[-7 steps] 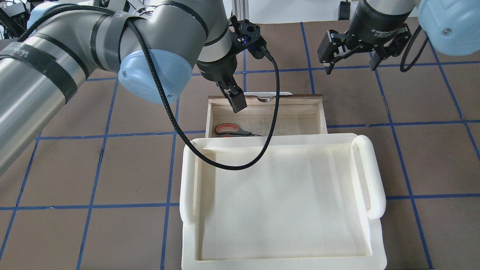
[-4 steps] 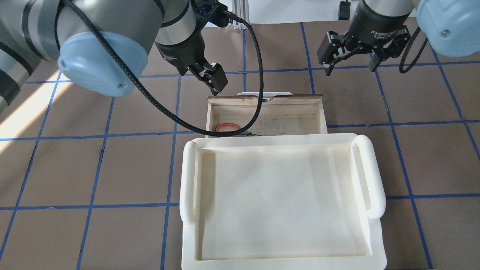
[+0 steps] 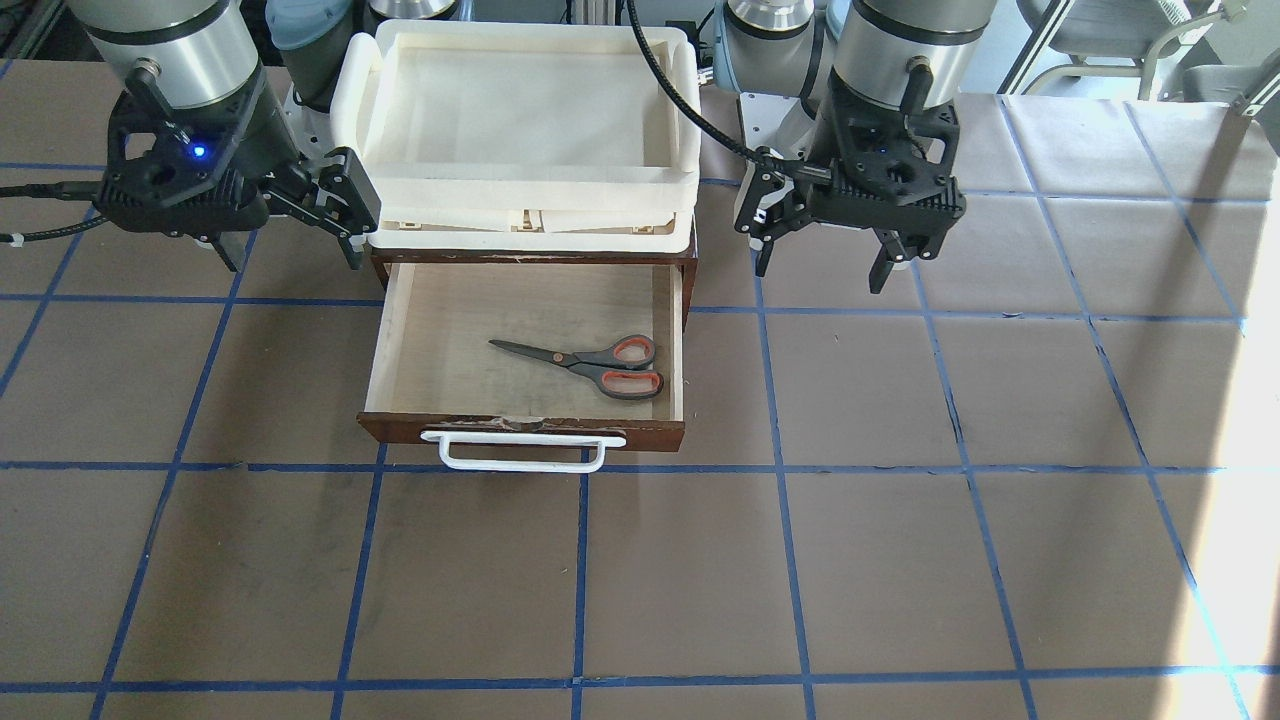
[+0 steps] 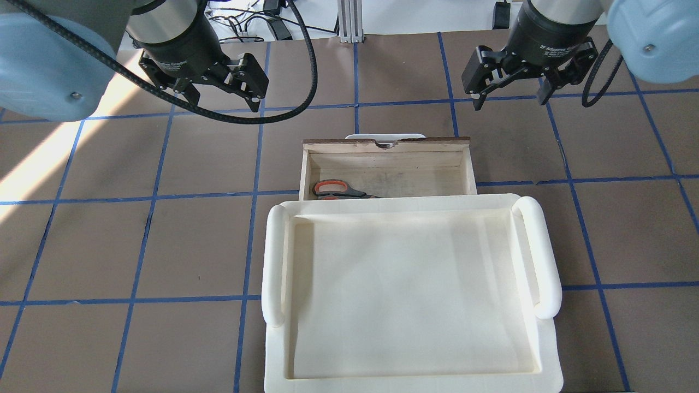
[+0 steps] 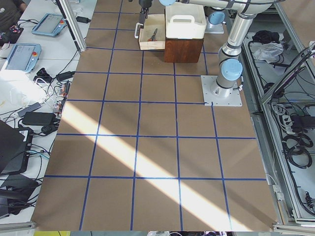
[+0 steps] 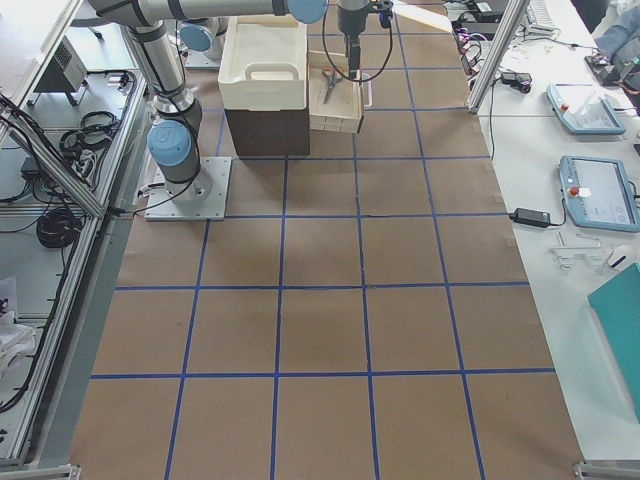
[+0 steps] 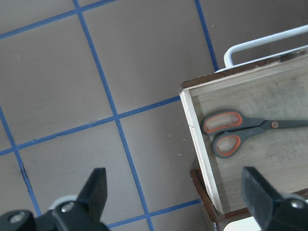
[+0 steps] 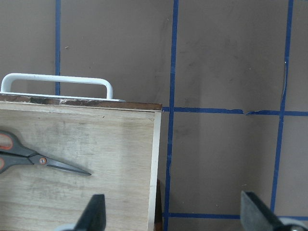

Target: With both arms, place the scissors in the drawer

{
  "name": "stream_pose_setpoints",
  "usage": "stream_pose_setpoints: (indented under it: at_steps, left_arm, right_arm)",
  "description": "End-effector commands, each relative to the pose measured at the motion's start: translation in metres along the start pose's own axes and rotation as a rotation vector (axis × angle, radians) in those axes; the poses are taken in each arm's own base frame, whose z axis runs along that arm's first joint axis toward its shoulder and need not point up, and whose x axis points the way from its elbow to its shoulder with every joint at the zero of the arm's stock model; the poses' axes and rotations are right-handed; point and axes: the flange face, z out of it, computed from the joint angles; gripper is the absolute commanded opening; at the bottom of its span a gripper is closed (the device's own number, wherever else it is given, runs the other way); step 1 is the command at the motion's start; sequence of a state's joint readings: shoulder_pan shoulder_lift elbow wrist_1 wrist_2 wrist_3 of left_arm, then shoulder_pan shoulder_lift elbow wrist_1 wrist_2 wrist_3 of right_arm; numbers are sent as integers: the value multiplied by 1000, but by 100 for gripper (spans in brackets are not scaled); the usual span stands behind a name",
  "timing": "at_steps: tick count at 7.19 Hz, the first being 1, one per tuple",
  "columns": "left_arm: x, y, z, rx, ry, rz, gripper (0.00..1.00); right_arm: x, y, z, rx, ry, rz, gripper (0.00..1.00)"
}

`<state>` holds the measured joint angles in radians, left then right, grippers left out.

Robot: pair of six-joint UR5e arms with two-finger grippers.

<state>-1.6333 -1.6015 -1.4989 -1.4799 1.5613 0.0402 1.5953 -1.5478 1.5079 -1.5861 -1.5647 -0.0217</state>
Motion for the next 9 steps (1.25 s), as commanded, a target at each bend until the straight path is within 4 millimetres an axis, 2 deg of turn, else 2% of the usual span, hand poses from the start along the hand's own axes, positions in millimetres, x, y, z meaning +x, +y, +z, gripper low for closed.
stream_pose_setpoints:
  at_steps: [1,3,6,9]
  left_arm:
    - [-50,4,-8,-6,-17,-119,100]
    - [-54,4,-6,-10,-10,-117,100]
    - [-54,8,9,-40,-5,-127,100]
    - [-53,9,9,-39,-6,-126,100]
  right_arm:
    - [0,0,0,0,0,-1,100]
    - [0,0,0,0,0,0,100]
    - [0,0,0,0,0,-1,100]
    - [0,0,0,0,0,-1,100]
